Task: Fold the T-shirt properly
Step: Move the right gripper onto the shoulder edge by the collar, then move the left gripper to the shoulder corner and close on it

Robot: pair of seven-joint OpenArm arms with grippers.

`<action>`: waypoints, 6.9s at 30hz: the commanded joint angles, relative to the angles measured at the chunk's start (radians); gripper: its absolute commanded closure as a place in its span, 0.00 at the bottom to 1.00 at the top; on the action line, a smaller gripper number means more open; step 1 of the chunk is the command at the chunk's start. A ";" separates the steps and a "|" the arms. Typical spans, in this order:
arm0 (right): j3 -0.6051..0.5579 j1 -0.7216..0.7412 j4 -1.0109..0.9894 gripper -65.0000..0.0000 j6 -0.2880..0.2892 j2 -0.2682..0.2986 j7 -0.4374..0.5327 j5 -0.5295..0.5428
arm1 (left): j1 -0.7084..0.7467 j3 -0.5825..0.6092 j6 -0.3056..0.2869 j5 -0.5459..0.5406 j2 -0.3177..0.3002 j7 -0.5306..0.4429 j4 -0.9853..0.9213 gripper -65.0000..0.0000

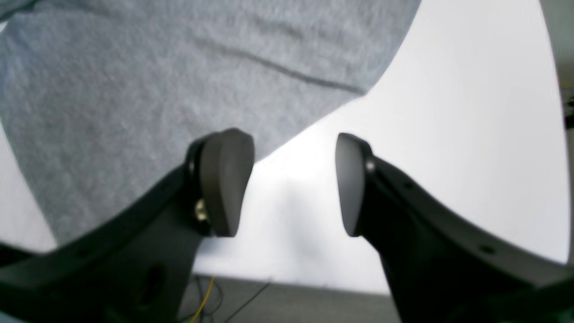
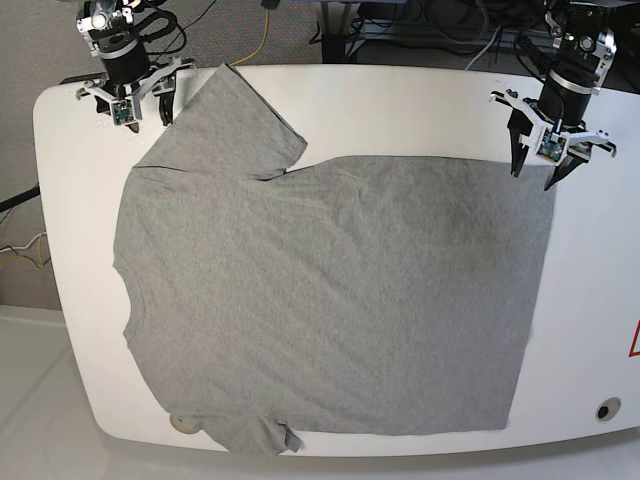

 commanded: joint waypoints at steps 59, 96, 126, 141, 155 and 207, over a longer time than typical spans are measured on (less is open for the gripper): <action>-0.085 0.021 -0.044 0.51 0.018 -0.017 -0.027 -0.019 | -0.005 -0.025 0.008 -0.052 -0.003 0.000 -0.027 0.56; -0.159 0.033 -0.113 0.52 0.137 -0.015 -0.079 0.012 | 0.003 -0.027 0.013 -0.066 0.036 0.005 -0.081 0.55; -0.169 0.074 -0.142 1.00 0.134 -0.013 -0.074 0.023 | -0.038 -0.032 0.018 -0.048 -0.017 0.017 -0.151 0.55; -0.166 0.066 -0.126 1.00 0.126 -0.010 -0.053 0.043 | -0.036 -0.037 0.008 -0.131 -0.023 0.027 -0.165 0.54; -0.167 0.059 -0.118 1.00 0.128 -0.014 -0.047 0.042 | -0.103 -0.080 -0.134 -0.313 -0.061 0.034 -0.353 0.56; -0.168 0.068 -0.114 1.00 0.145 -0.015 -0.044 0.042 | -0.251 -0.131 -0.148 -0.294 -0.056 0.100 -0.542 0.58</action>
